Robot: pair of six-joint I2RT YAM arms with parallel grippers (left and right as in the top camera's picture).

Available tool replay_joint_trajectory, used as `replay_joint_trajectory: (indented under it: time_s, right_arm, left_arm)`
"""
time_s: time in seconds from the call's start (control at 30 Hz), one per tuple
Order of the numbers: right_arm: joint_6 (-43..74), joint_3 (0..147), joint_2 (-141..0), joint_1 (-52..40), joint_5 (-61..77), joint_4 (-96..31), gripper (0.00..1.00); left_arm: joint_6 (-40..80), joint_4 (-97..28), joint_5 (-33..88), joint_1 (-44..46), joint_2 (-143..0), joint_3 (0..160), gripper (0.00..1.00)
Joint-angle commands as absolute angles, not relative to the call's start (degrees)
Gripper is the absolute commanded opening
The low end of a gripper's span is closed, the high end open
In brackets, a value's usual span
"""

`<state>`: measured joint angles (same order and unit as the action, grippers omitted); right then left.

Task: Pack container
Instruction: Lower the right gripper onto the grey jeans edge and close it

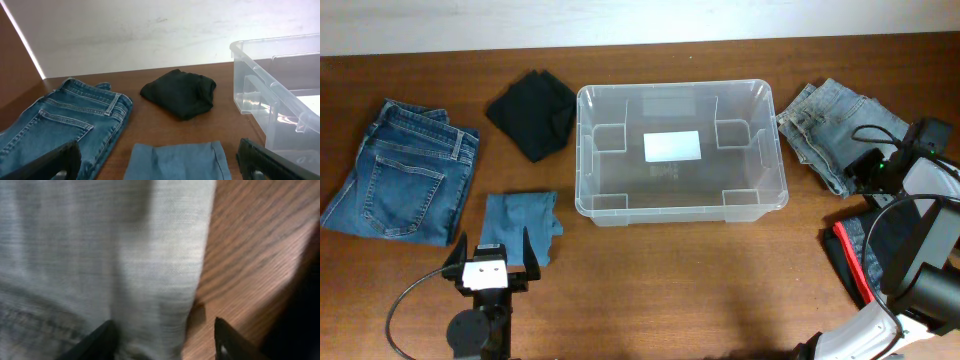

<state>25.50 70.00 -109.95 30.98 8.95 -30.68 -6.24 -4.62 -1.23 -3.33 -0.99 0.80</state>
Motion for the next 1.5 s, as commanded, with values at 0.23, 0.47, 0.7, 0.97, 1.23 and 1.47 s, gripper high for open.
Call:
replay_joint_trajectory:
  time_s: [0.23, 0.47, 0.7, 0.97, 1.23, 1.47]
  right_arm:
    - [25.8, 70.8, -112.4, 31.1, 5.4, -29.9, 0.56]
    - [25.8, 70.8, -115.0, 31.1, 9.6, -28.2, 0.48]
    - [25.7, 70.8, -115.0, 31.1, 11.6, -27.4, 0.14]
    - [23.8, 72.0, -113.6, 31.1, 12.5, -28.1, 0.04]
    - [21.2, 74.8, -108.0, 31.2, 10.3, -31.8, 0.04]
    - [19.3, 74.8, -107.4, 30.9, 7.4, -32.6, 0.04]
  left_arm:
    - [-6.8, -4.7, -0.6, -3.4, -0.8, 0.5, 1.00]
    - [-6.8, -4.7, -0.6, -3.4, -0.8, 0.5, 1.00]
    - [-6.8, -4.7, -0.6, -3.4, -0.8, 0.5, 0.99]
    - [-6.8, -4.7, -0.6, -3.4, -0.8, 0.5, 1.00]
    - [-6.8, -4.7, -0.6, -3.4, -0.8, 0.5, 1.00]
    - [-6.8, -4.7, -0.6, -3.4, -0.8, 0.5, 0.99]
